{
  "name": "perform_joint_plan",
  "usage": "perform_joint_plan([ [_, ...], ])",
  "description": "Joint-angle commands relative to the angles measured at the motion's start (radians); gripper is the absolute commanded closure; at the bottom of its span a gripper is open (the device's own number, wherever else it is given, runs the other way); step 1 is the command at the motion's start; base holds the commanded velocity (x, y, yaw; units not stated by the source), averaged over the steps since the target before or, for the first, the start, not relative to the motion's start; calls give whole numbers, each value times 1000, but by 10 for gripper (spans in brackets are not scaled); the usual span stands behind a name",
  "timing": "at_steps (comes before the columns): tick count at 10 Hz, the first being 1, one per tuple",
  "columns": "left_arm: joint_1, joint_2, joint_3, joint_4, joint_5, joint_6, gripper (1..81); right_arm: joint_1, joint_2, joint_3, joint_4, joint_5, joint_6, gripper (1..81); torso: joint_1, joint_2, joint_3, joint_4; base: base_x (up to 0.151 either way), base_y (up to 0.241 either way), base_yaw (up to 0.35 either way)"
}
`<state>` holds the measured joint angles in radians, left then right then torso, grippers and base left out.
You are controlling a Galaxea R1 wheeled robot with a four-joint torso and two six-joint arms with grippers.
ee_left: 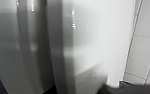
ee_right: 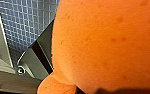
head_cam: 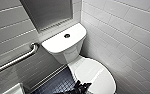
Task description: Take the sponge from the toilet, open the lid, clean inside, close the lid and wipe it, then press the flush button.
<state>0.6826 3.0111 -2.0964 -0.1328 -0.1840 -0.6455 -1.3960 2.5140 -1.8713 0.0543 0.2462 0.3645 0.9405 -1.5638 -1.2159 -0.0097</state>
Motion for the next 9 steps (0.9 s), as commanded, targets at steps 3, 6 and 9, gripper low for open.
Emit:
perform_joint_plan([
  [3, -168, -81, 183, 7, -48, -19, 10, -7, -19, 14, -17, -77, 1, 811, 0, 0, 0, 0, 0, 0, 0],
  [6, -188, -119, 256, 9, -51, -89, 10, -6, -13, 8, -17, -77, -1, 811, 0, 0, -1, 0, 0, 0, 0],
  [9, -203, -173, 341, 9, -71, -178, 10, -1, -2, -2, -18, -79, -1, 811, 1, 1, -2, 0, 0, 0, 0],
])
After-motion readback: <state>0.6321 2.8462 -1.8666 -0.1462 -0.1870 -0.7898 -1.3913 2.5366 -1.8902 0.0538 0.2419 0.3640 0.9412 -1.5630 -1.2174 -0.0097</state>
